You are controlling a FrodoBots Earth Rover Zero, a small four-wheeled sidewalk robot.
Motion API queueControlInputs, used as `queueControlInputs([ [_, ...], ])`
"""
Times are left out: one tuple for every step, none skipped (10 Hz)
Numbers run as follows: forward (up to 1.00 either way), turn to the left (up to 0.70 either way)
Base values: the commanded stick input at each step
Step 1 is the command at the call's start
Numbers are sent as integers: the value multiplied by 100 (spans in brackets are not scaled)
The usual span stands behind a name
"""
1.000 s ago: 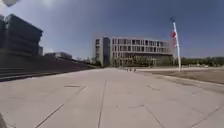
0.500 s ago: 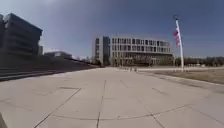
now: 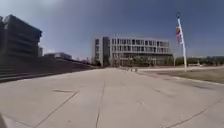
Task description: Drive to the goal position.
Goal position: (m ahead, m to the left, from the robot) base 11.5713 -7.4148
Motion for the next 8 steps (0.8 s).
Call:
queueControlInputs([
  [70,0],
  [70,0],
  [70,0],
  [70,0],
  [70,0],
  [70,0],
  [70,0],
  [70,0],
])
